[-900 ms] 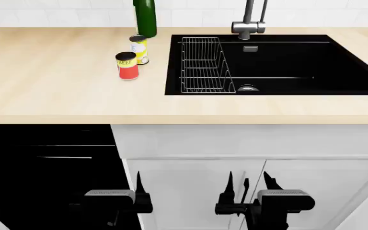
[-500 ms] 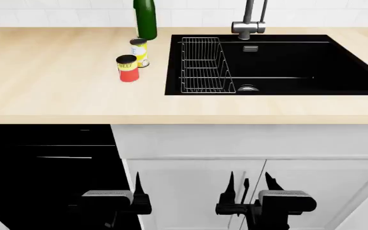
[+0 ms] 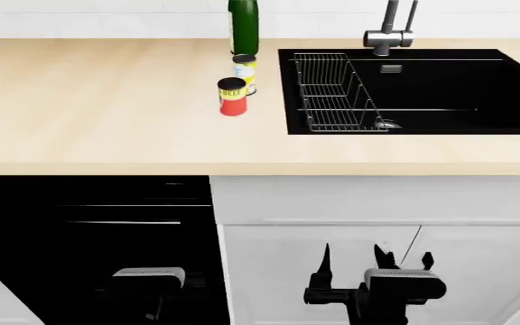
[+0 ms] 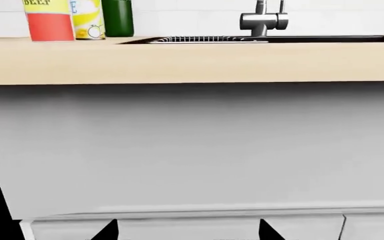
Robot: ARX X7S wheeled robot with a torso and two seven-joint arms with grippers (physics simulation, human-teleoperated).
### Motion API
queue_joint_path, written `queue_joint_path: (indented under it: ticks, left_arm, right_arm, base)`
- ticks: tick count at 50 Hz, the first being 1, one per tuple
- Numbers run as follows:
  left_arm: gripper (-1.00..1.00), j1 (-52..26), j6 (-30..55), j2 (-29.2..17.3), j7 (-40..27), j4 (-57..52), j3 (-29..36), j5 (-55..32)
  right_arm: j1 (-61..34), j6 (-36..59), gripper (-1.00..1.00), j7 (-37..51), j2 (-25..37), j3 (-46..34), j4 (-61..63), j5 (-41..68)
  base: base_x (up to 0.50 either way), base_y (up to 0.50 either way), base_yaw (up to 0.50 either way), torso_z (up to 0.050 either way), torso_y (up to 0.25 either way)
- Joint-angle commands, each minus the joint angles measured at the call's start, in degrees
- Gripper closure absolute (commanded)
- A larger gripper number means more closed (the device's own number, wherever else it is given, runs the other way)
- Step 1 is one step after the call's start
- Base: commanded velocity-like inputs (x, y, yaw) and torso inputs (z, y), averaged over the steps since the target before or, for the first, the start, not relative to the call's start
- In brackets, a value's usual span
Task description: Pick the cans from the counter and place them in their designated side in the cabinet.
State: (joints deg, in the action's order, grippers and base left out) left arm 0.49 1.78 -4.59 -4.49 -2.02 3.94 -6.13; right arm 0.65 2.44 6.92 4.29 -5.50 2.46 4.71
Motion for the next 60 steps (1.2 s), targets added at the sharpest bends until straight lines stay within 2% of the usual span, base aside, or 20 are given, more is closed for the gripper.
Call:
queue_joint_path:
  ticks: [1,9,13,18,22,25,30,38,46,50,60]
  left_arm:
    - [-1.00,-0.1,-0.2,-0.9,-0.9,0.2,0.8,-0.7]
    - [-1.00,-0.2,-0.7,-1.5,-1.4,0.7,1.4,-1.1]
    - [-1.00,-0.7,-0.6,-1.8,-1.7,1.0,1.5,-1.3]
    - [-1.00,-1.0,-0.4,-3.5,-0.5,-0.3,2.6,-0.7]
    - [-1.00,-2.4,3.0,-5.8,1.8,-3.2,3.9,-0.9]
    - [-1.00,-4.5,4.4,-7.0,2.7,-4.2,4.7,-0.2]
    - [-1.00,-9.1,12.1,-8.2,3.9,-7.0,4.6,-2.1]
    - [-1.00,-20.3,29.0,-10.4,6.0,-12.5,4.0,-7.2]
    - [-1.00,-32.6,38.7,-10.7,7.9,-10.7,2.6,-11.4]
    - [-1.00,-38.0,40.8,-11.0,8.5,-8.2,2.6,-11.9]
    - [-1.00,-45.7,44.0,-11.9,9.2,-3.6,4.1,-11.3]
  right_arm:
    - [-0.1,0.2,-1.00,0.8,0.7,-0.9,0.0,1.2]
    - [-0.1,-0.4,-1.00,1.1,1.2,-1.5,-0.3,1.9]
    - [-0.8,0.4,-1.00,2.0,1.1,-1.5,0.0,2.2]
    - [-2.3,4.4,-1.00,2.6,1.5,-1.1,1.0,3.9]
    - [-2.6,7.1,-1.00,0.9,3.7,-2.2,4.2,4.3]
    - [-3.6,13.1,-1.00,-0.1,5.4,-2.0,8.2,6.3]
    - [-6.0,21.0,-1.00,-0.6,7.8,-0.9,14.1,9.0]
    - [-17.2,38.4,-1.00,-0.7,11.7,1.1,22.8,14.5]
    - [-32.8,47.3,-1.00,-4.2,12.2,0.6,17.9,19.0]
    - [-38.4,50.3,-1.00,-5.5,13.3,0.5,15.9,20.1]
    - [-48.8,57.1,-1.00,-6.8,14.3,0.8,9.8,22.2]
  base:
    - [0.00,0.50,0.00,0.000,0.000]
    - [0.00,0.50,0.00,0.000,0.000]
    - [0.00,0.00,0.00,0.000,0.000]
    - [0.00,0.00,0.00,0.000,0.000]
    - [0.00,0.00,0.00,0.000,0.000]
    - [0.00,0.00,0.00,0.000,0.000]
    - [0.00,0.00,0.00,0.000,0.000]
    - [0.00,0.00,0.00,0.000,0.000]
    - [0.00,0.00,0.00,0.000,0.000]
    - [0.00,0.00,0.00,0.000,0.000]
    - [0.00,0.00,0.00,0.000,0.000]
